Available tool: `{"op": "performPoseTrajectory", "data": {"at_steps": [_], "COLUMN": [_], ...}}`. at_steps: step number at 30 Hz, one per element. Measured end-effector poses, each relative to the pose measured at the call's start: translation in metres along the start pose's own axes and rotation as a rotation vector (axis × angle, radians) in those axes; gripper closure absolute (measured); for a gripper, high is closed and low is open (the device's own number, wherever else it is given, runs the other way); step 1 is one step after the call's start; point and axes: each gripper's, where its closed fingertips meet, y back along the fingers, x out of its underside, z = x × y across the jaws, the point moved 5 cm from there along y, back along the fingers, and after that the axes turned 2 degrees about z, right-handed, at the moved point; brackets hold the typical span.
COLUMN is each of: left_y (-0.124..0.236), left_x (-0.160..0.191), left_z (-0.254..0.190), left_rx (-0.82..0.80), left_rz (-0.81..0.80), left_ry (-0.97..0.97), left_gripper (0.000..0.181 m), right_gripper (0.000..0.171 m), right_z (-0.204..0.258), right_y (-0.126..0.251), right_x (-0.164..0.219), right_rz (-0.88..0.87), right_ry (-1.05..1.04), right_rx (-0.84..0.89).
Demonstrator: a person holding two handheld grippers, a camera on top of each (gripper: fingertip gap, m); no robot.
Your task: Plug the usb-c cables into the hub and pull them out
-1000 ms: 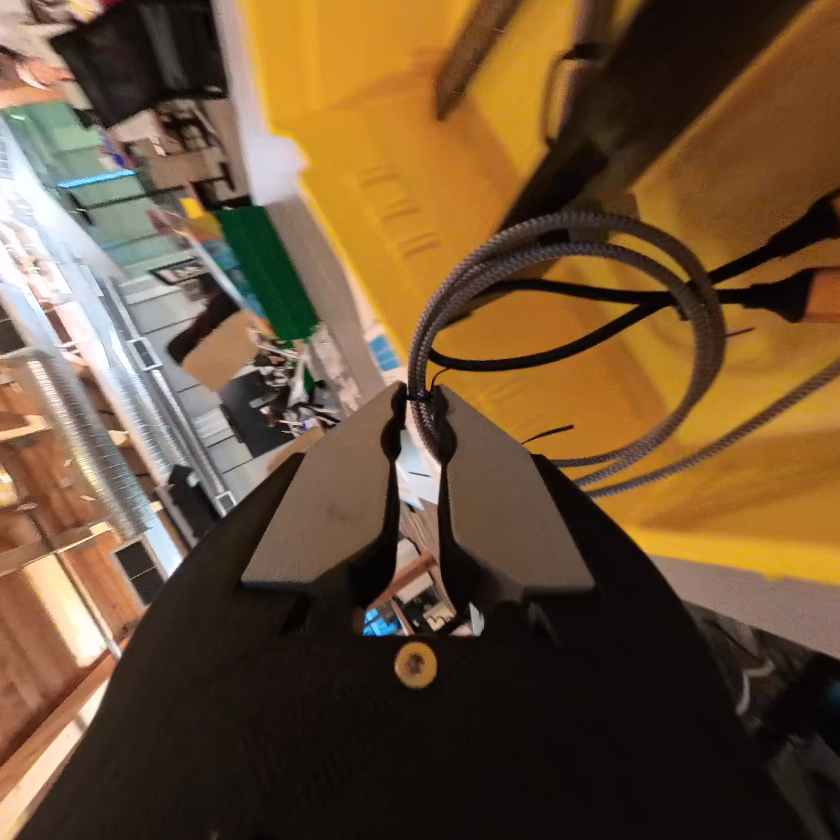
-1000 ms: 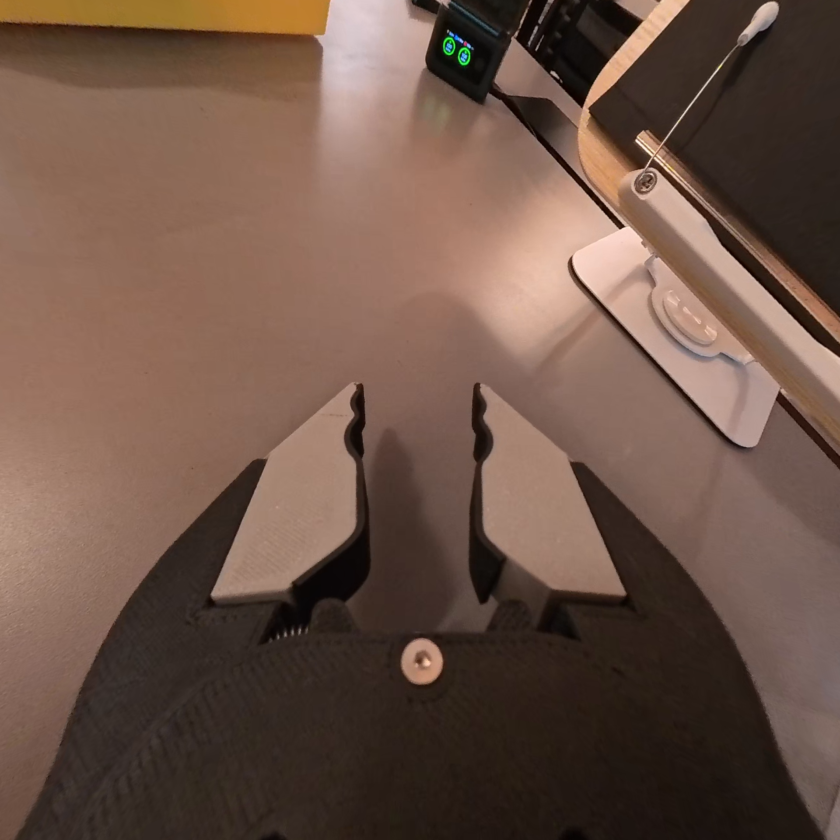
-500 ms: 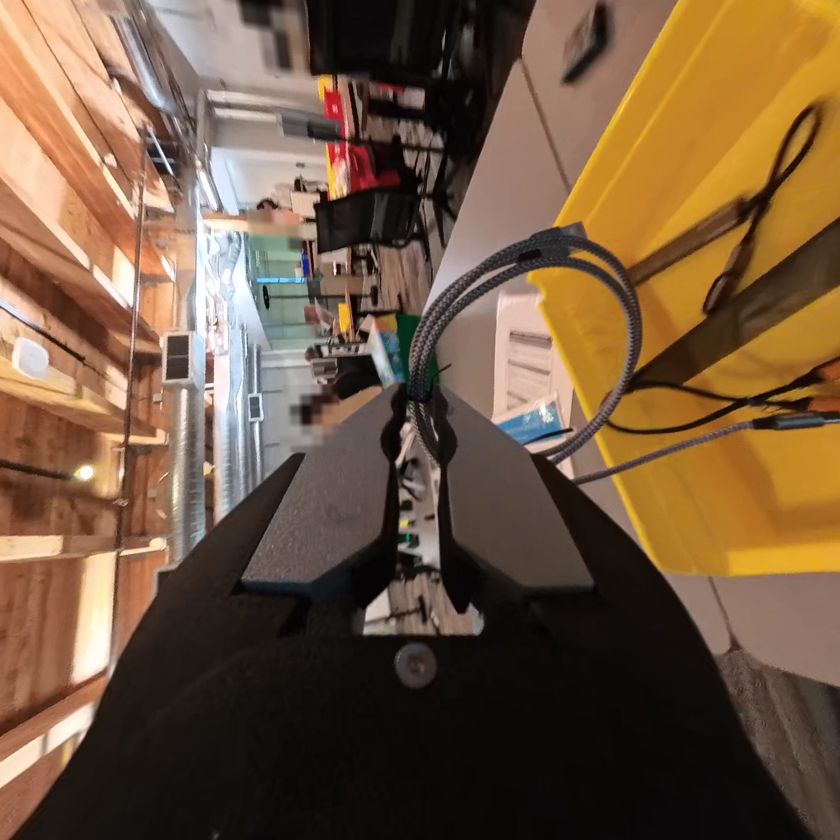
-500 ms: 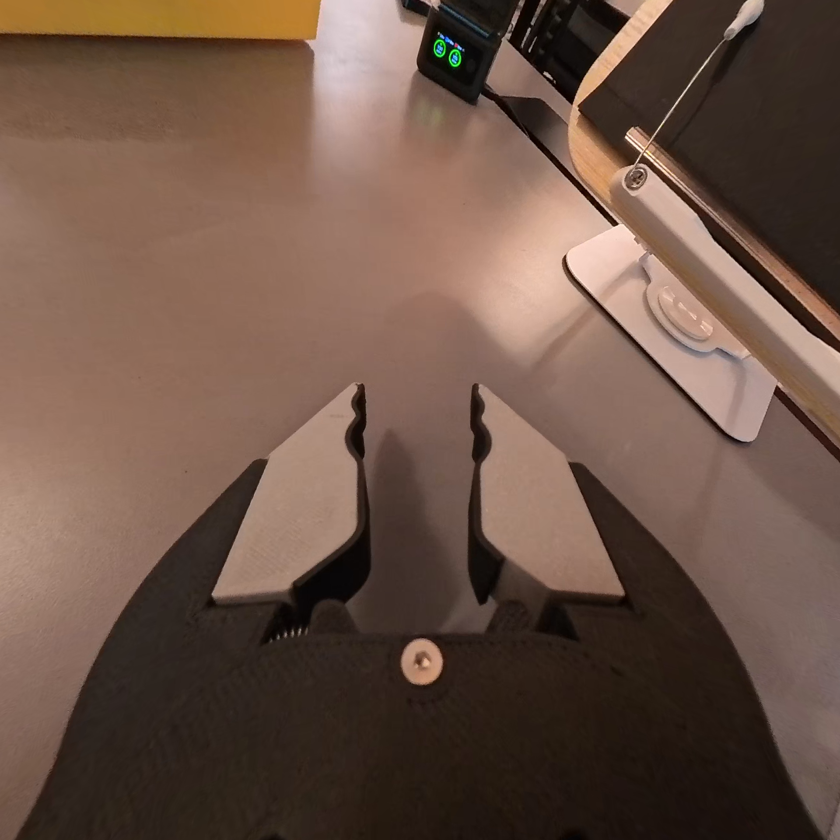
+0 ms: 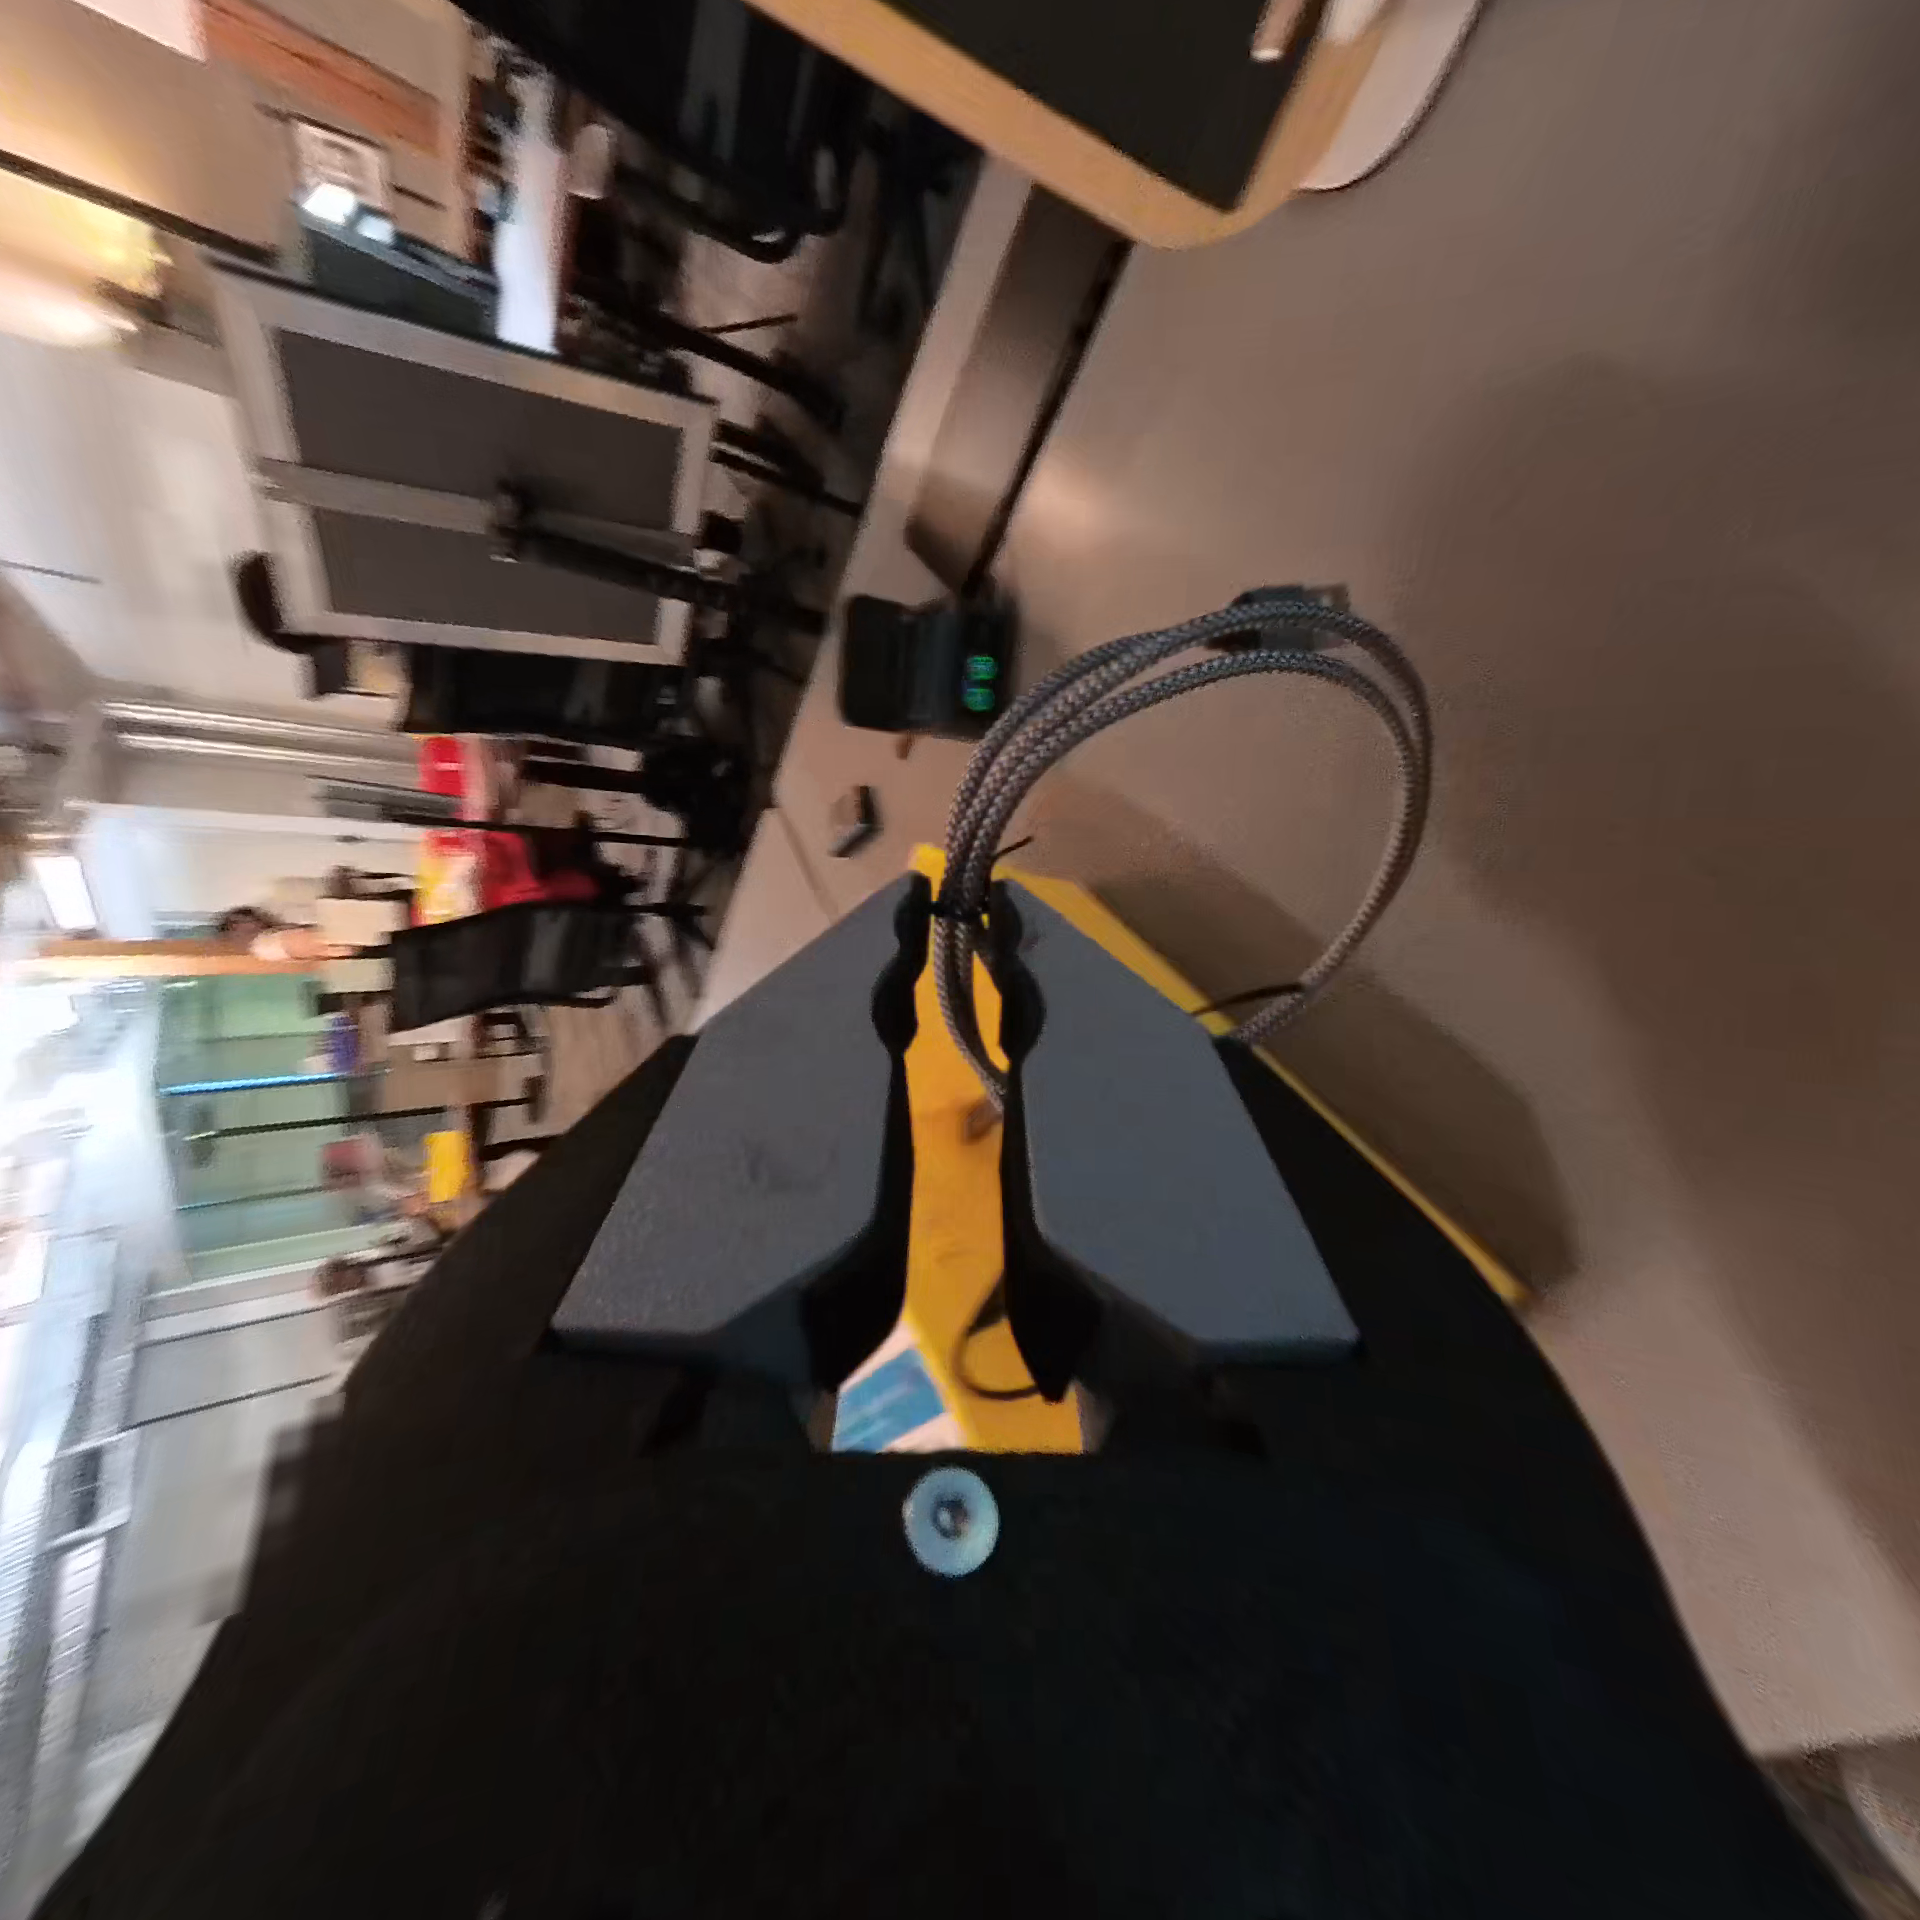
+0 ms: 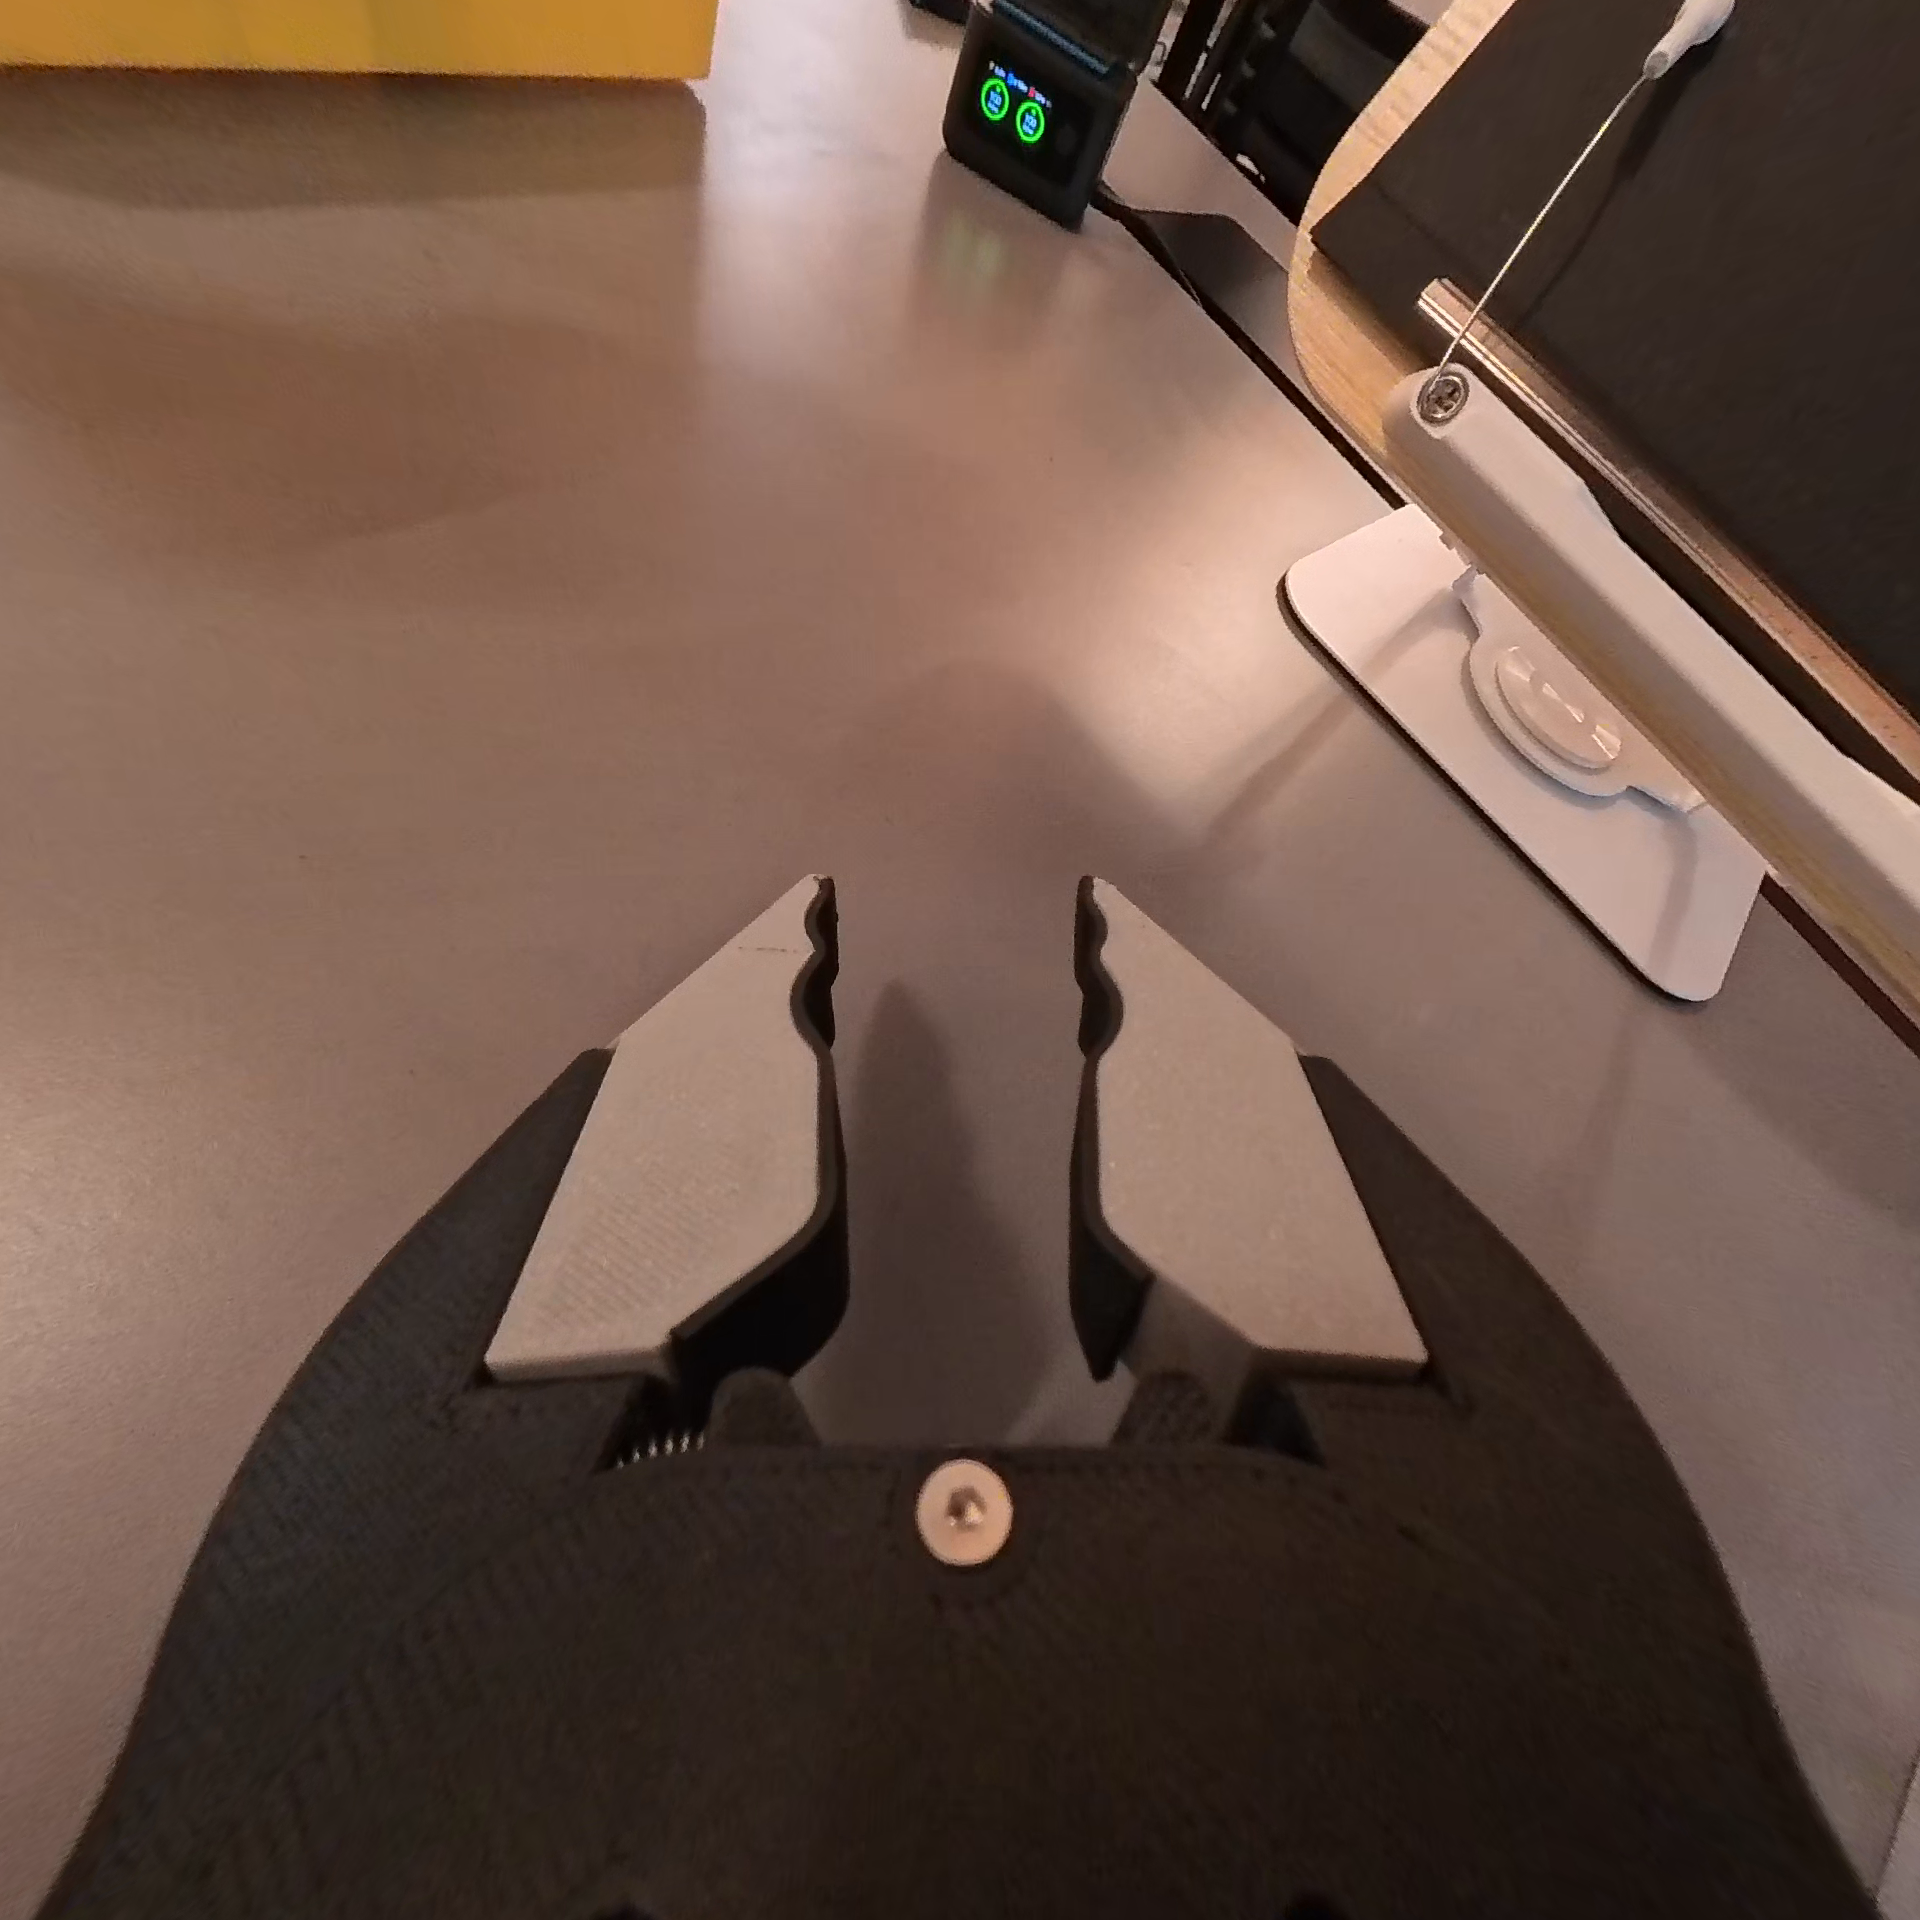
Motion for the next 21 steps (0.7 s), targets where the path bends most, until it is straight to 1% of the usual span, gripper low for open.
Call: {"op": "performPoseTrajectory", "data": {"at_steps": [3, 6, 7, 8, 10, 13, 17, 21], "left_y": [0.018, 0.052, 0.064, 0.075, 0.091, 0.096, 0.08, 0.044], "left_x": [-0.008, -0.012, -0.014, -0.017, -0.027, -0.043, -0.058, -0.061], "left_z": [0.031, 0.072, 0.082, 0.089, 0.088, 0.063, 0.014, -0.051], "left_rx": [-0.169, -0.366, -0.402, -0.402, -0.316, -0.122, 0.027, 0.282], "left_rz": [0.003, 0.012, 0.007, -0.012, -0.091, -0.183, -0.218, -0.184], "left_ry": [-0.045, -0.067, -0.06, -0.038, 0.033, 0.082, 0.052, 0.035], "left_gripper": [0.173, 0.173, 0.173, 0.173, 0.174, 0.173, 0.173, 0.173], "right_gripper": [0.128, 0.128, 0.128, 0.129, 0.133, 0.134, 0.13, 0.13], "right_z": [0.0, 0.001, 0.001, 0.001, -0.002, -0.014, -0.031, -0.036], "right_y": [0.001, 0.002, 0.002, 0.003, 0.004, 0.008, 0.012, 0.011], "right_x": [-0.001, -0.003, -0.004, -0.004, -0.004, -0.002, 0.004, 0.01], "right_rz": [-0.006, -0.012, -0.014, -0.014, -0.012, -0.013, -0.025, -0.01], "right_ry": [0.006, 0.018, 0.023, 0.027, 0.03, -0.016, -0.145, -0.178], "right_rx": [0.002, 0.006, 0.008, 0.012, 0.037, 0.088, 0.089, 0.085]}}
